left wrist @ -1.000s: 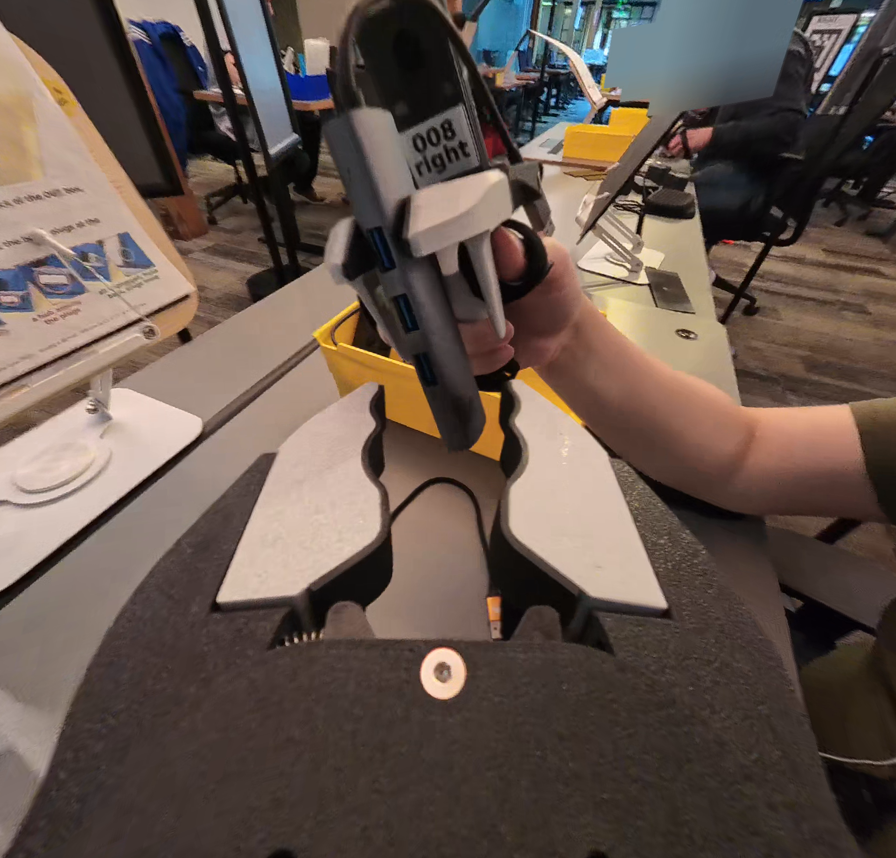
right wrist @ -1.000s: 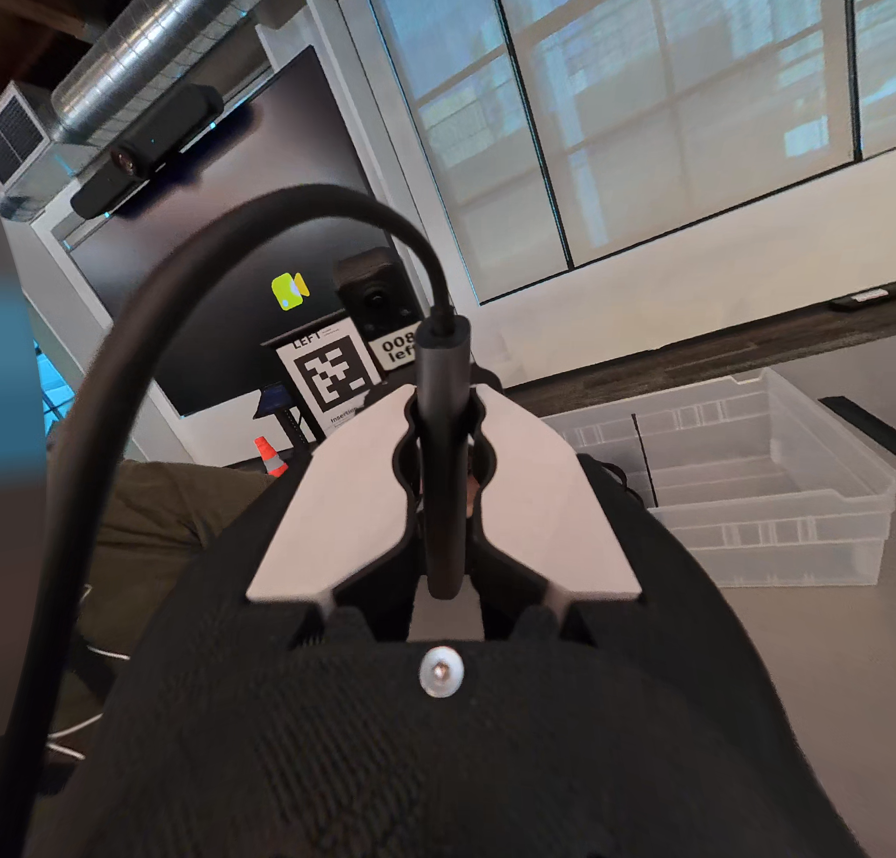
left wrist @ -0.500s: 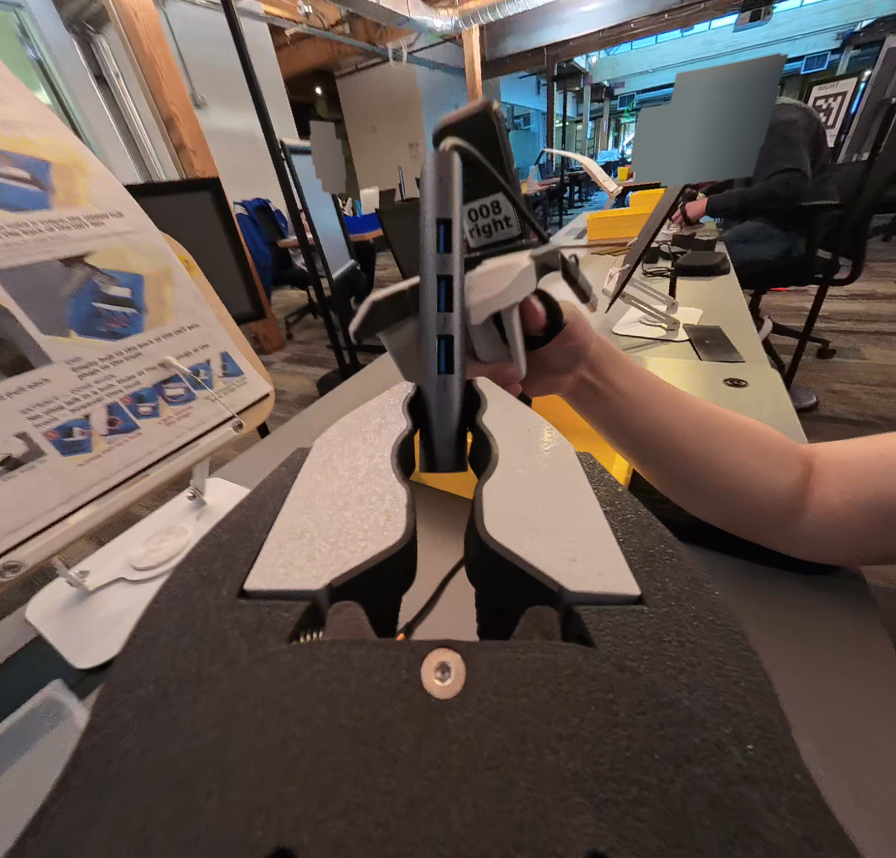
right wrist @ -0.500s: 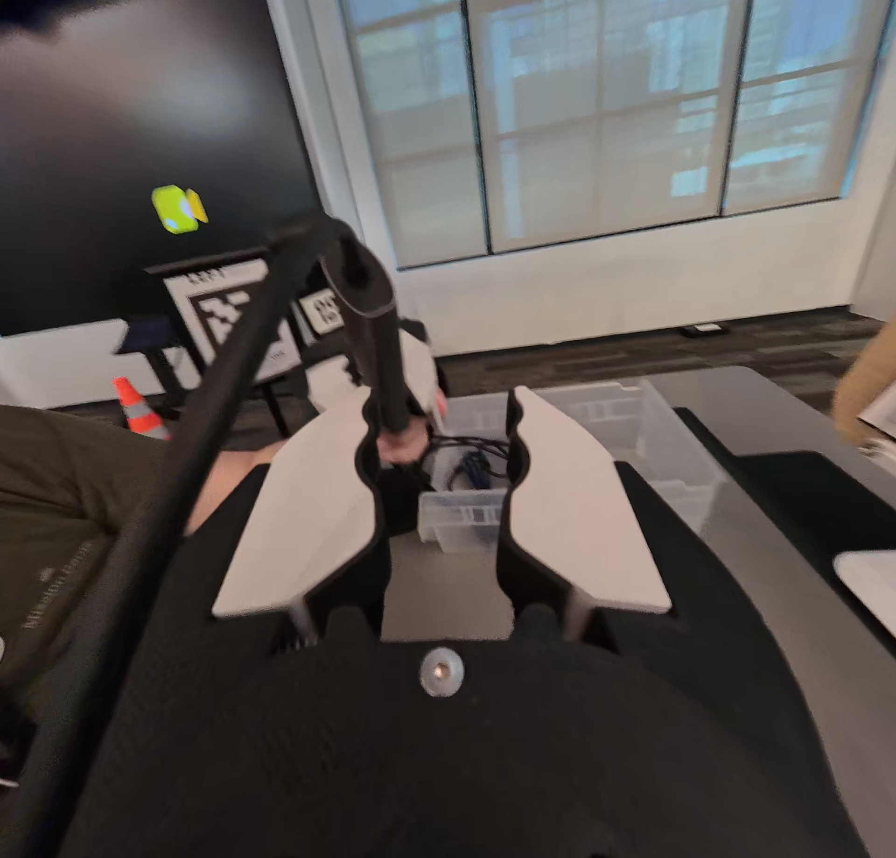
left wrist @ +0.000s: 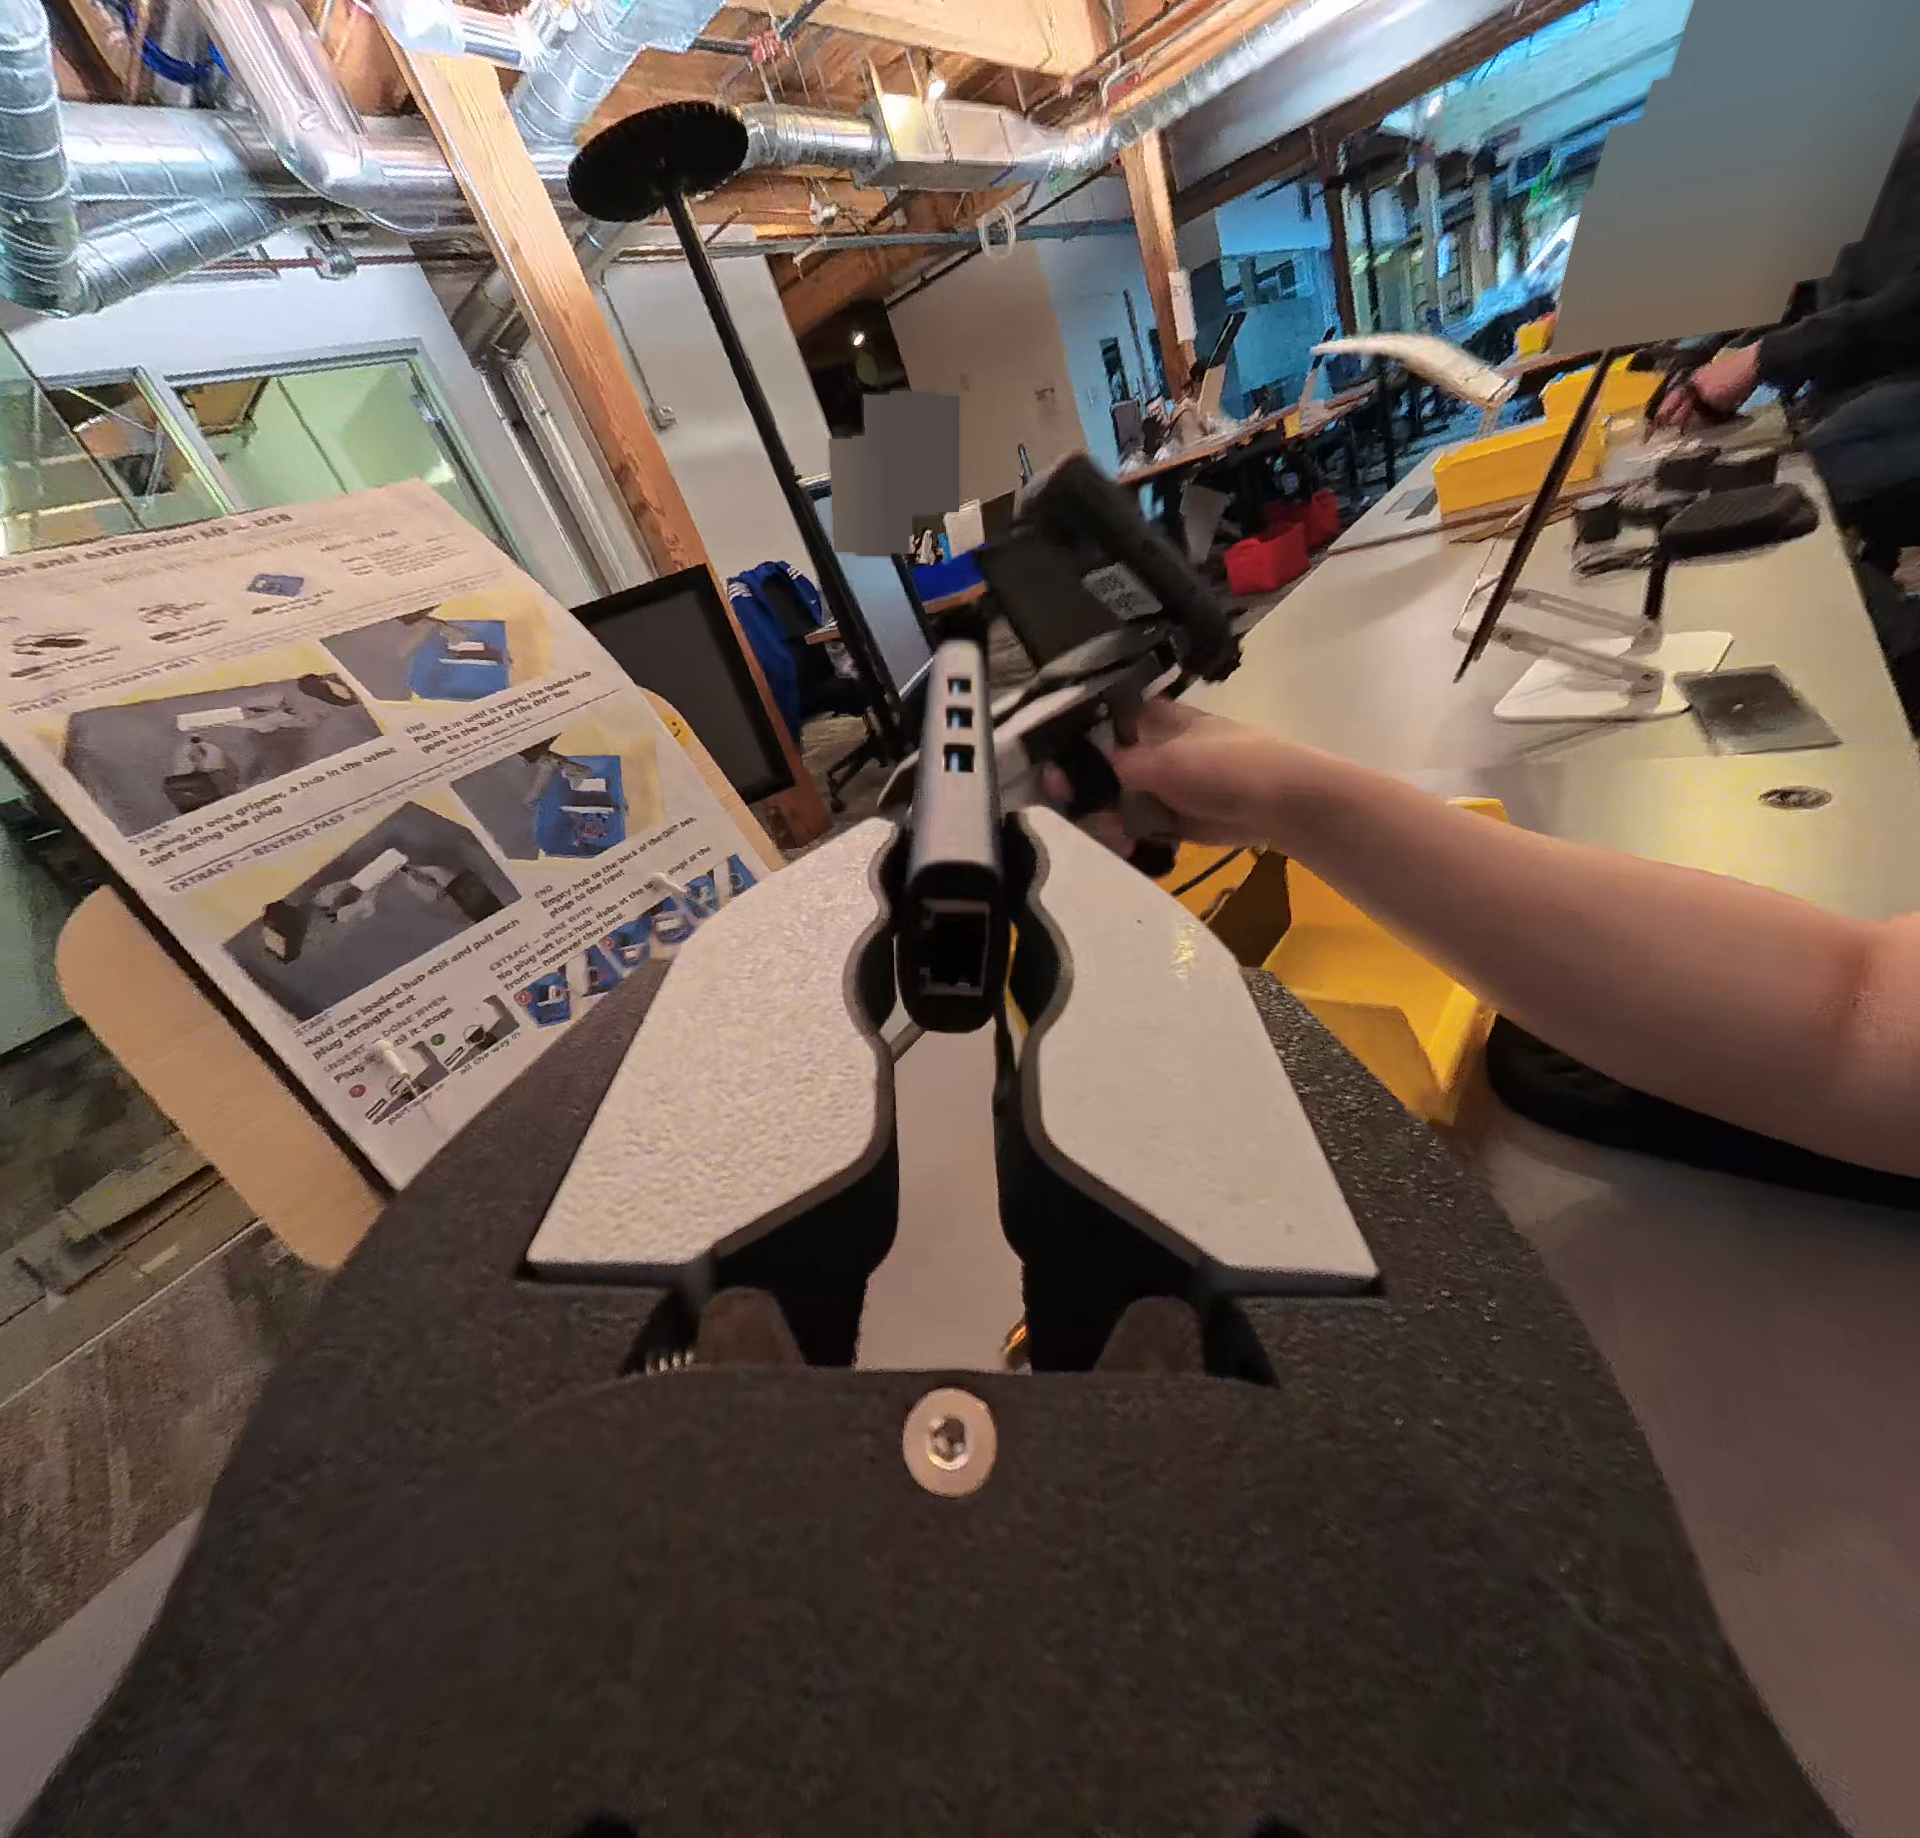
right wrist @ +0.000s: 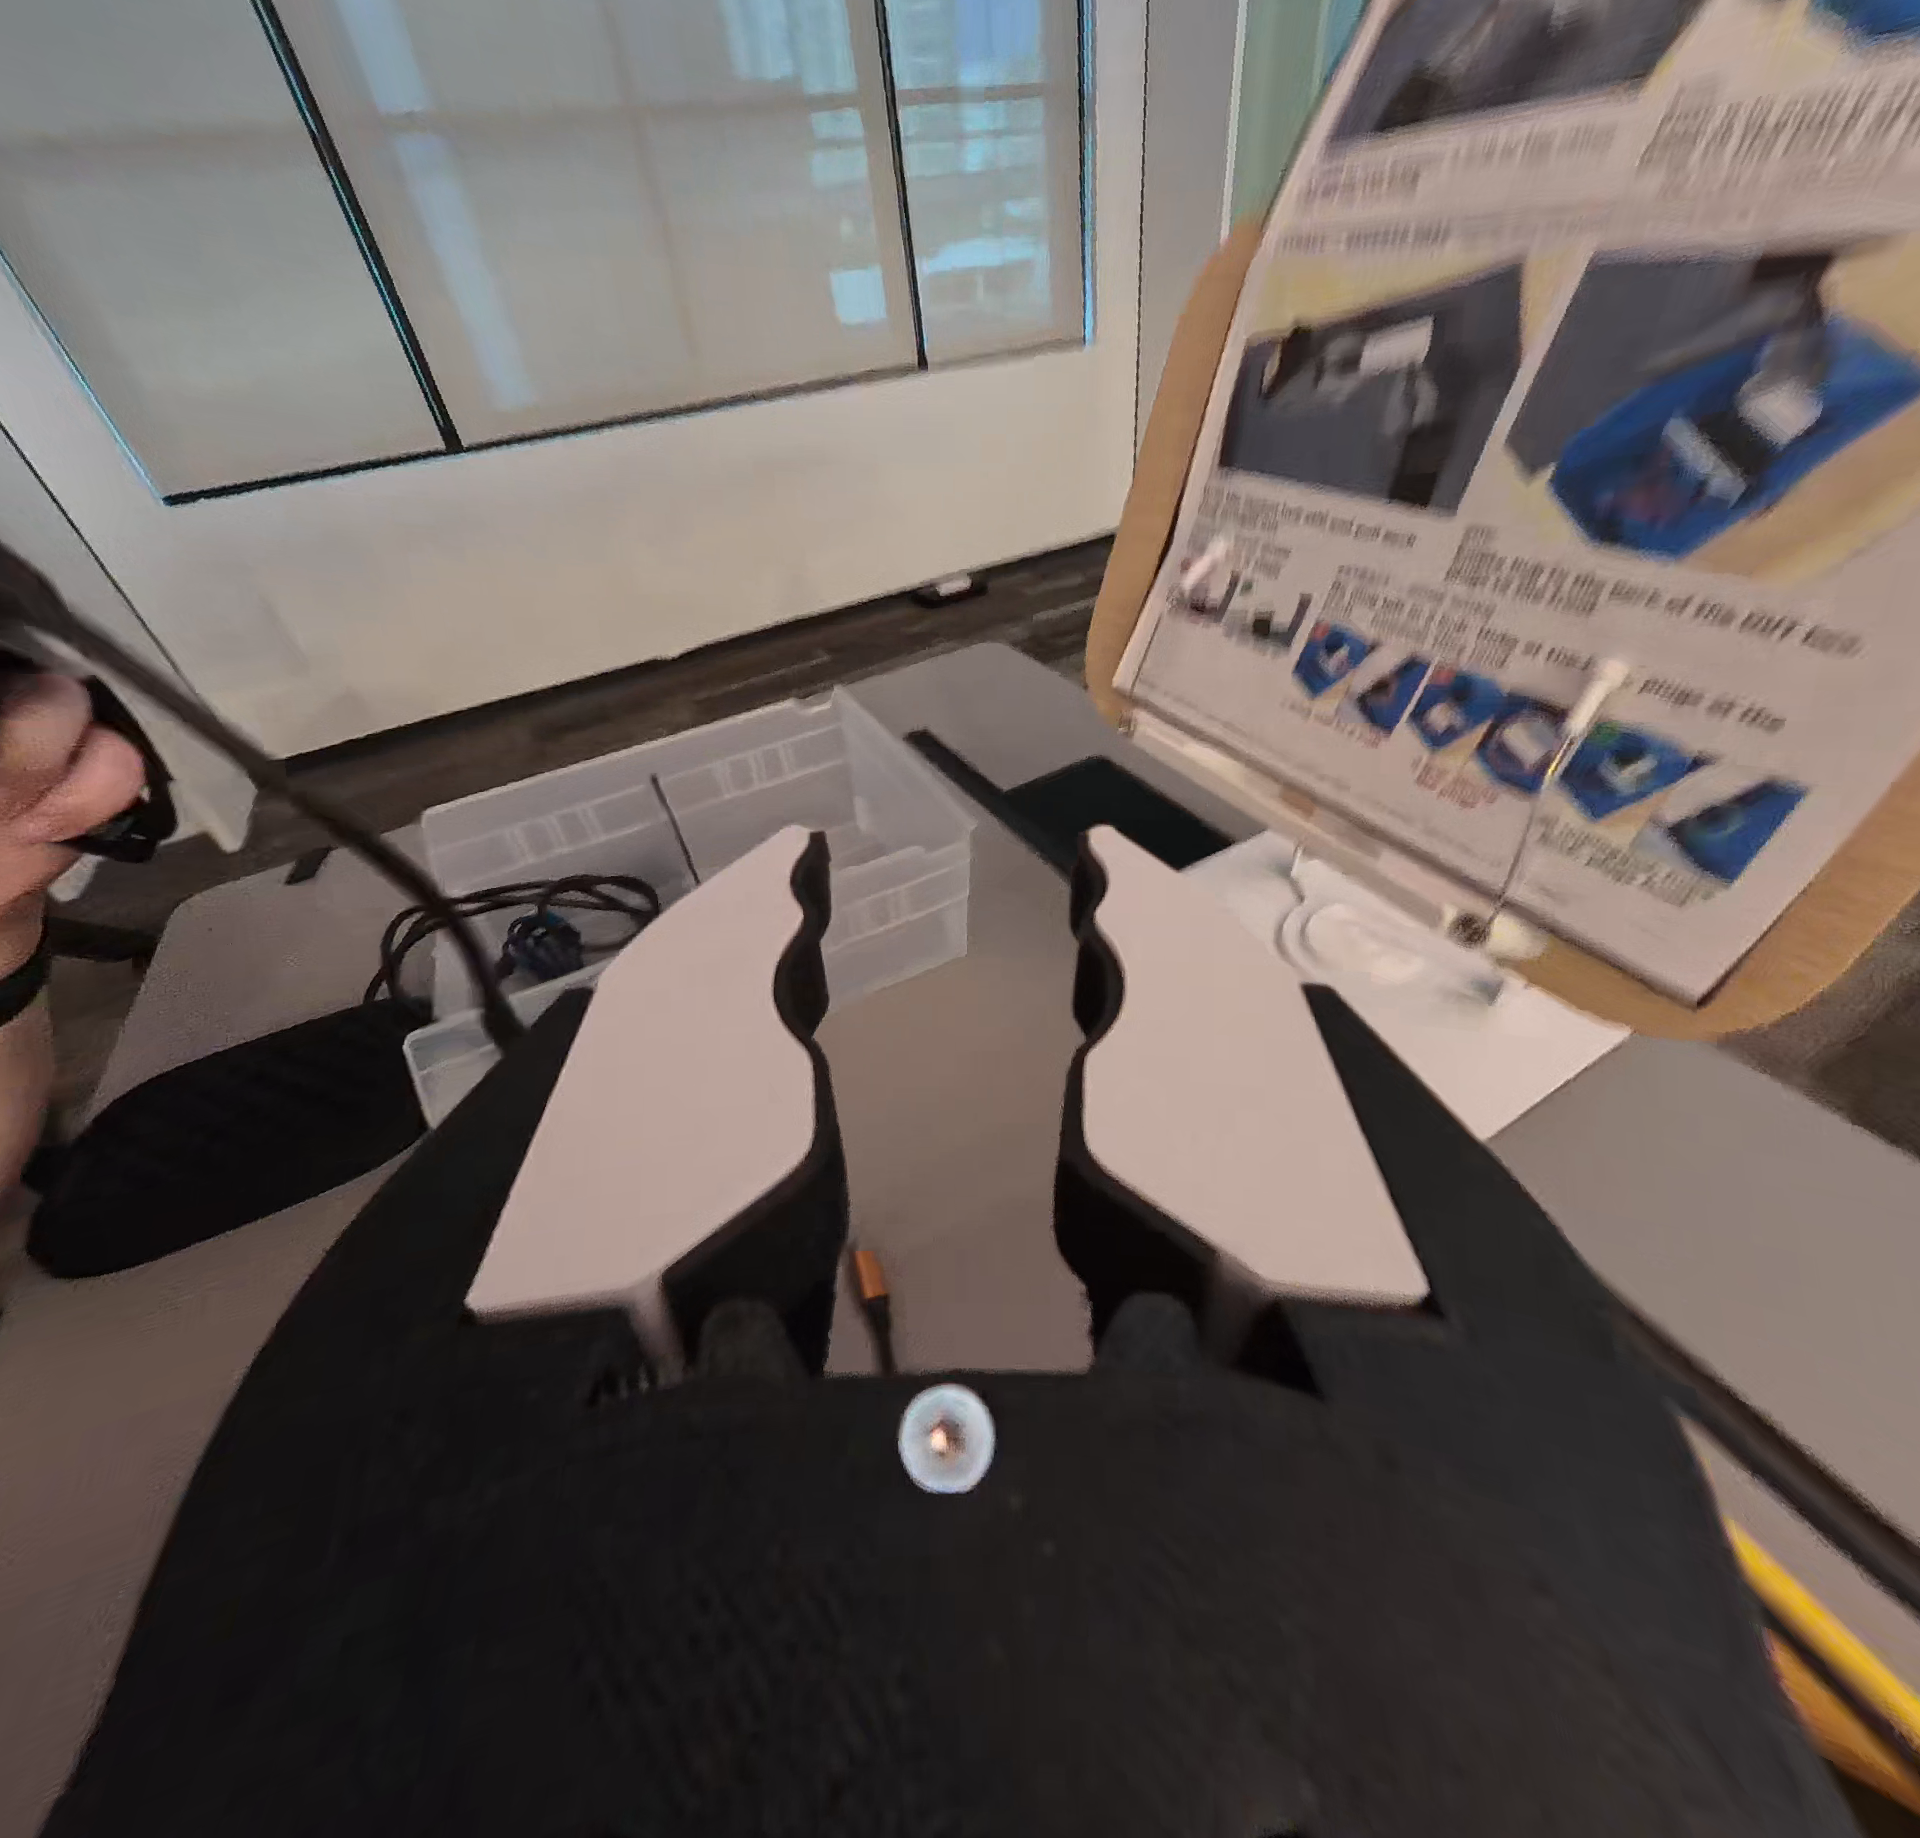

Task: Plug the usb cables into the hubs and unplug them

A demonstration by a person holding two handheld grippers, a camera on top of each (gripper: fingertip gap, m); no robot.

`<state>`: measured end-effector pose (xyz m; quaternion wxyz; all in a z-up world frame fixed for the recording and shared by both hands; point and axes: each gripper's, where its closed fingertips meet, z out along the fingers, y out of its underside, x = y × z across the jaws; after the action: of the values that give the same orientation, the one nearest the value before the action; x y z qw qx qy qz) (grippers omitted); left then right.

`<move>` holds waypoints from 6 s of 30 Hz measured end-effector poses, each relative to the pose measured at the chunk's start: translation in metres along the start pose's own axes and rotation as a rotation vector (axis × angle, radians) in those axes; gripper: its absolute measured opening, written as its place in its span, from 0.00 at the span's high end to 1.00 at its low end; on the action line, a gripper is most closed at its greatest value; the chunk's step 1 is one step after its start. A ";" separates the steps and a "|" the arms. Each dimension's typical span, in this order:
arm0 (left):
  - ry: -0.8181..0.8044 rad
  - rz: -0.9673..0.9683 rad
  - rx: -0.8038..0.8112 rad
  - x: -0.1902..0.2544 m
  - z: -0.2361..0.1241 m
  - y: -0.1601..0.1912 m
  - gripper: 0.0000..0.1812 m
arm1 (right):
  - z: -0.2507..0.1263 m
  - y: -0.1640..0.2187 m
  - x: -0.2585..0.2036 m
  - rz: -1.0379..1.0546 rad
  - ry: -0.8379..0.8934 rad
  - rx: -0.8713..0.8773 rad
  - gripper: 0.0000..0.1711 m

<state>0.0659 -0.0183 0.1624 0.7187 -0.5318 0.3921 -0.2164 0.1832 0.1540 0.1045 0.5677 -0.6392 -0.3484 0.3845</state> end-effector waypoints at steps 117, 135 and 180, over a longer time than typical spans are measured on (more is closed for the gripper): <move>-0.026 0.650 -0.112 -0.052 0.020 0.042 0.91 | -0.015 0.278 -0.148 -0.338 -0.333 -1.125 0.91; -0.004 0.654 -0.136 -0.047 0.025 0.049 0.91 | 0.011 0.277 -0.173 -0.315 -0.497 -0.821 0.92; -0.066 0.792 -0.324 -0.051 0.041 0.083 0.91 | -0.057 0.023 -0.182 -0.334 -0.803 -0.069 0.96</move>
<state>0.0591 0.0720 0.1067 0.6658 -0.4528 0.5718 0.1575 0.1503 -0.0349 0.1029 0.4197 -0.3925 -0.6528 0.4937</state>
